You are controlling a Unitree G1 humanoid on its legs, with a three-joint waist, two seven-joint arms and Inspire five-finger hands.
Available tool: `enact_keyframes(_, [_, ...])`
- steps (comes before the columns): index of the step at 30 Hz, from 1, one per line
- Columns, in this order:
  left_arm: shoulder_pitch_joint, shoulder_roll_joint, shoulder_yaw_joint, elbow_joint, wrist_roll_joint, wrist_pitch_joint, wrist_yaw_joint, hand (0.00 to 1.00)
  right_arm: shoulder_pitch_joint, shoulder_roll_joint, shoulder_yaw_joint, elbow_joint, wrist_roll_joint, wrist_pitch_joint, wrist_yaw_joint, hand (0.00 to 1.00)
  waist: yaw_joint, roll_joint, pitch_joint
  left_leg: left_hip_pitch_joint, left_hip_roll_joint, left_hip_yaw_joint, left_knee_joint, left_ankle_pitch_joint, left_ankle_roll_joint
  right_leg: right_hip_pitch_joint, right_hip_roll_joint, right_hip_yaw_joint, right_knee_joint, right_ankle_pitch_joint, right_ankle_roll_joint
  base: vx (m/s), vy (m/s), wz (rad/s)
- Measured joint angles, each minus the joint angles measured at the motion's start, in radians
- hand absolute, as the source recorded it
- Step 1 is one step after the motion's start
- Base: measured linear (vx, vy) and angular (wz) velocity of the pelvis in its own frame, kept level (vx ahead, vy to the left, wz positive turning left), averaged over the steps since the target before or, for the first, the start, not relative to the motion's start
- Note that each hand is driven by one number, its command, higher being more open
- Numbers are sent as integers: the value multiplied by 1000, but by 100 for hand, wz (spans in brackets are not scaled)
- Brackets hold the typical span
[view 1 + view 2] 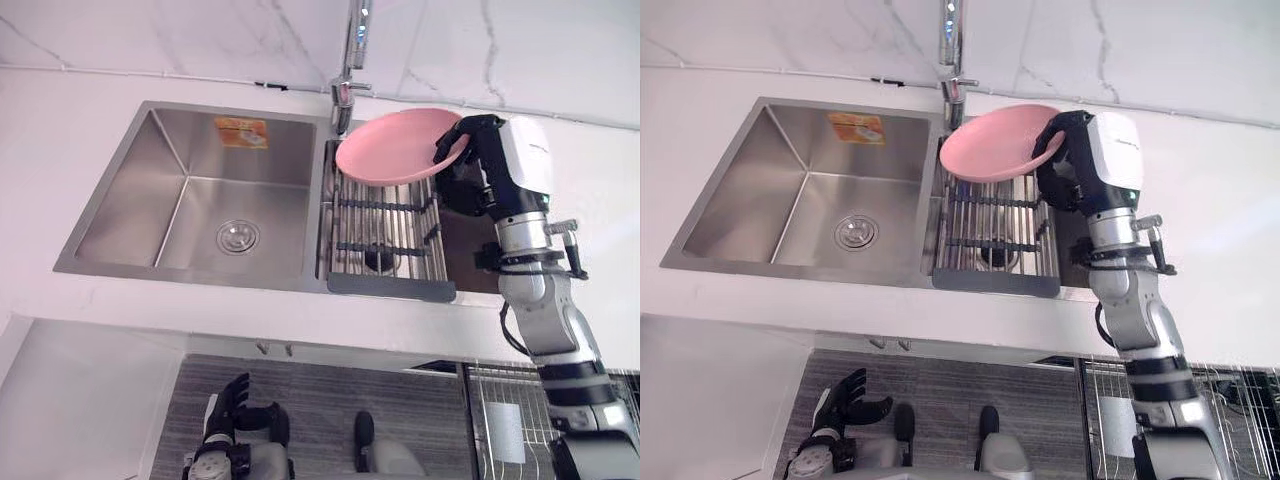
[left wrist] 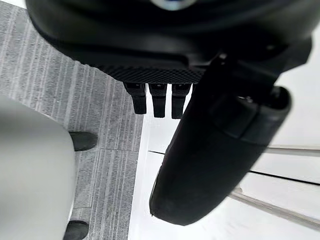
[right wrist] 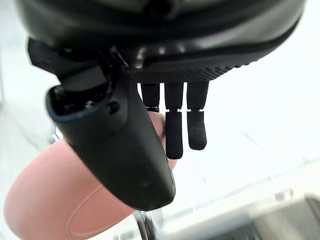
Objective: Walk over to the sink, pick up the cup, carry it to the dishwasher, place the cup inside the dishwasher, then close the dishwasher door
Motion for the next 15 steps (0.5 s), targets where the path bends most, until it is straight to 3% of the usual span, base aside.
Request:
enact_keyframes(9, [25, 4, -7, 32, 1, 3, 0, 90, 250, 93, -175, -140, 2, 1, -10, 30, -69, -4, -47, 37, 17, 164, 5, -37, -19, -53, 30, 162, 0, -6, 7, -44, -3, -58])
enact_keyframes(15, [34, 1, -22, 58, 0, 6, 6, 90, 404, 168, -266, -167, 2, 15, -13, 30, -129, 14, -65, 31, 32, 298, 97, -107, -13, -103, 56, 316, 5, 38, 23, 53, 27, -91])
